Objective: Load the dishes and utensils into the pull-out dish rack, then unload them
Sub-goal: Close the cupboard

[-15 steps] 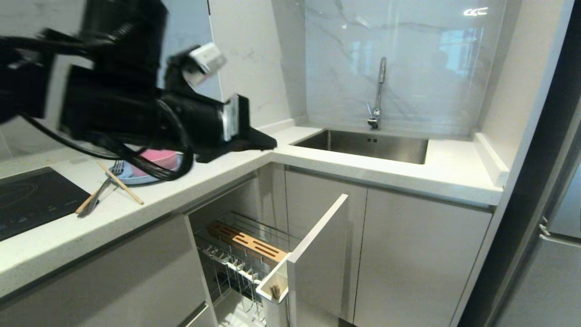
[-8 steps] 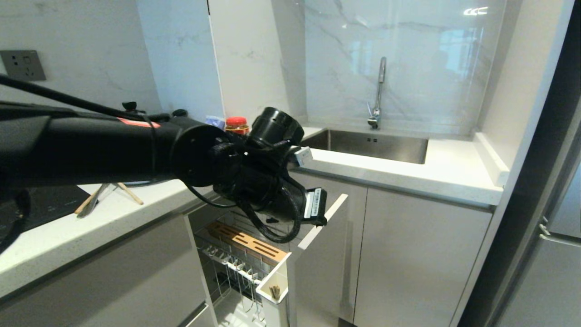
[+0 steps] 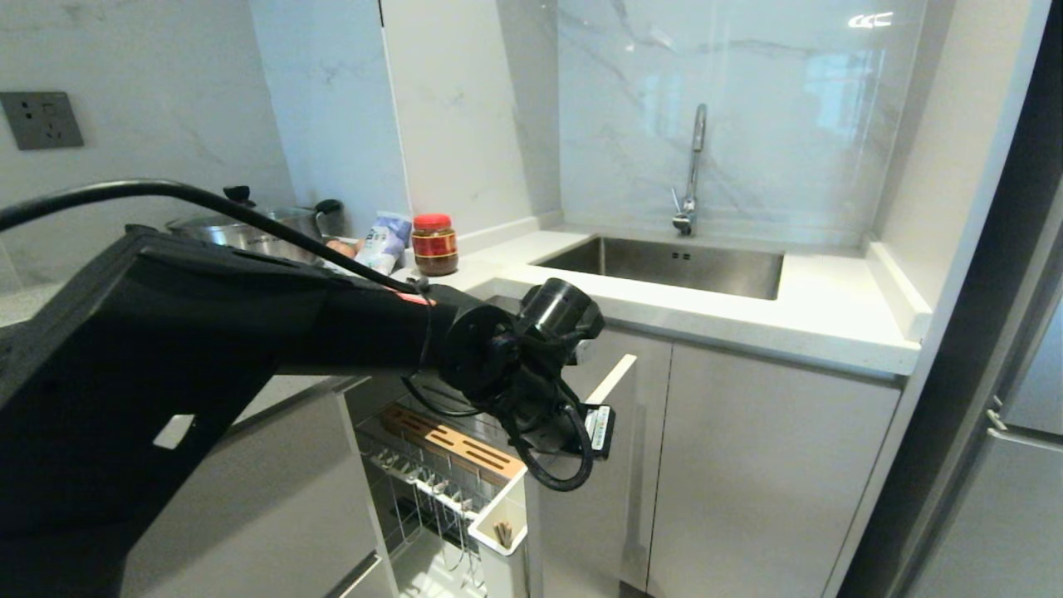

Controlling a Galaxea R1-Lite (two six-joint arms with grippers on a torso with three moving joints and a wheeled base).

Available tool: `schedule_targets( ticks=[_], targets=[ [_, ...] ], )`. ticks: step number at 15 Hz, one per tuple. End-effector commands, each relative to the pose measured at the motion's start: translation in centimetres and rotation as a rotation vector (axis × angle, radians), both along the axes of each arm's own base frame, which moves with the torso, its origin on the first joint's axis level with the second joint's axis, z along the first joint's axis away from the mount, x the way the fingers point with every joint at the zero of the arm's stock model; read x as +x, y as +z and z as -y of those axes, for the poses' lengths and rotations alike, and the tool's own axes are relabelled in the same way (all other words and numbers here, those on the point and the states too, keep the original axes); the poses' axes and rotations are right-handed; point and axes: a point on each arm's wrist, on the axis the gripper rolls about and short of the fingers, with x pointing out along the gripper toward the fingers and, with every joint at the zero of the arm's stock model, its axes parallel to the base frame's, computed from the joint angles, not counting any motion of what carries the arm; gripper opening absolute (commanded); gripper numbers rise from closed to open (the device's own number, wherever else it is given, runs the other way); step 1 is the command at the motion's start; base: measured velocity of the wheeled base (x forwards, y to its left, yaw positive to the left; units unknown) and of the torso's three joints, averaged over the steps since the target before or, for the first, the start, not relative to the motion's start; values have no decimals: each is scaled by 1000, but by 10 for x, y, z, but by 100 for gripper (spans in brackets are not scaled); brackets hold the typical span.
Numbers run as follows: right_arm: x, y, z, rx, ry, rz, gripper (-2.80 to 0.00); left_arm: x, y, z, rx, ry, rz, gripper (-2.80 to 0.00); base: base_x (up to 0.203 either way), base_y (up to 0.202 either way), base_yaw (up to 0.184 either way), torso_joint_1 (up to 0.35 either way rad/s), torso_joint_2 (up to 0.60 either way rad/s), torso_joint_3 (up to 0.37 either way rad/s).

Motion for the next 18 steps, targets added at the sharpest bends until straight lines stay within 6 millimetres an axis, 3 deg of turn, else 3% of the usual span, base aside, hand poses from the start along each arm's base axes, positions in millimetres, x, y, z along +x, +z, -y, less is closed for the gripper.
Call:
schedule_targets(
  ticks=[1,11,18],
  targets=[
    [0,0,0,1,1,5,-280,2,-7,2,31,16,4,-280,0,0,0,0,0,0],
    [0,0,0,1,1,5,-280,9,5,-7,121,130,137,-280,0,0,0,0,0,0],
    [0,0,0,1,0,5,-280,42,3,-42,228,234,210,-280,0,0,0,0,0,0]
  ],
)
